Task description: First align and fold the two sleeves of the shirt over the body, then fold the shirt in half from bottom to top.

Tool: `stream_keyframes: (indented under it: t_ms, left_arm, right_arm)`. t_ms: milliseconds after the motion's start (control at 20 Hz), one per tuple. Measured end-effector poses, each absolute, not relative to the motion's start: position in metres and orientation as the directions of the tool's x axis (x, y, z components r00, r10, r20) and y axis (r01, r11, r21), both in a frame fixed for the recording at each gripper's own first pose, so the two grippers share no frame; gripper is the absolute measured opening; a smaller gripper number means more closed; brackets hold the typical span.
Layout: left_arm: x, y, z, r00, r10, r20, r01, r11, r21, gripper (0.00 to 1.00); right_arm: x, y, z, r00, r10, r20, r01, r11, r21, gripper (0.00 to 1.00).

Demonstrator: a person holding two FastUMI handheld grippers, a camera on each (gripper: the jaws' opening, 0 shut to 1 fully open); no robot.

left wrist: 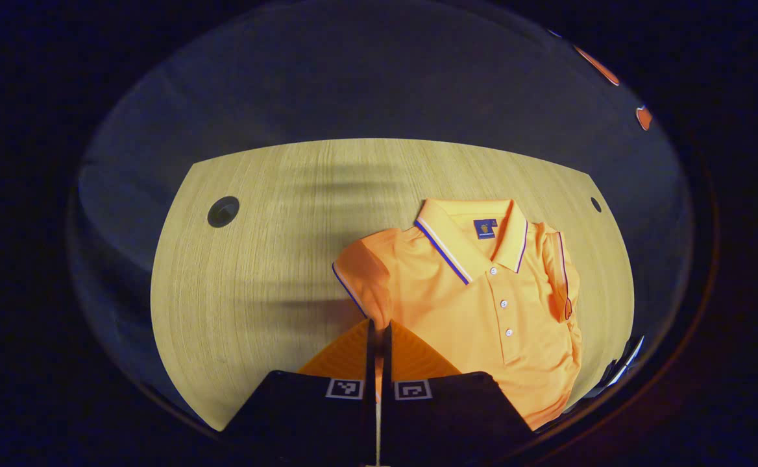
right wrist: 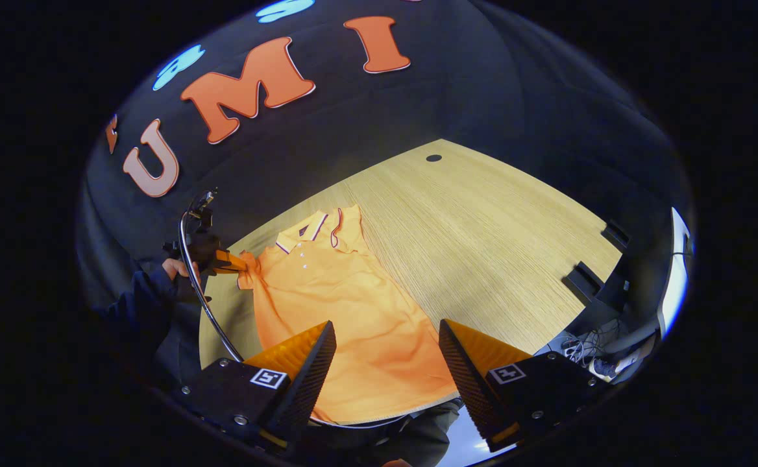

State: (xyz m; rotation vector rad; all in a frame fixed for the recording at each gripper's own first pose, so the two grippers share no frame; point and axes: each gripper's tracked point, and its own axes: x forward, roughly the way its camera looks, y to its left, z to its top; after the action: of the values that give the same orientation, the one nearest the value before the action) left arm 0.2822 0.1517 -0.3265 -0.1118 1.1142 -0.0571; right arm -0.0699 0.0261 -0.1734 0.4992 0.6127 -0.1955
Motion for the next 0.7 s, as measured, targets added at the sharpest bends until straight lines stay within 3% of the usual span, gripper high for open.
stream_keyframes:
  t_ms: [400,550,650,700]
  left_arm:
    - [0.295,0.086,-0.335,0.399,-0.213,-0.892,0.105,0.977,-0.186,0.06]
    - [0.287,0.050,-0.337,0.353,-0.331,-0.875,0.124,0.944,-0.307,0.21]
    - [0.284,0.031,-0.330,0.352,-0.412,-0.841,0.129,0.911,-0.392,0.22]
    - [0.284,0.029,-0.329,0.355,-0.420,-0.835,0.126,0.907,-0.403,0.31]
  right_arm:
    - [-0.083,0.027,-0.183,0.795,-0.048,-0.605,0.371,0.828,0.421,0.97]
    - [-0.084,0.028,-0.188,0.787,-0.046,-0.615,0.377,0.825,0.421,0.98]
    - [-0.084,0.030,-0.188,0.781,-0.042,-0.624,0.379,0.825,0.419,0.98]
    - [-0.084,0.033,-0.189,0.780,-0.034,-0.625,0.372,0.828,0.419,0.98]
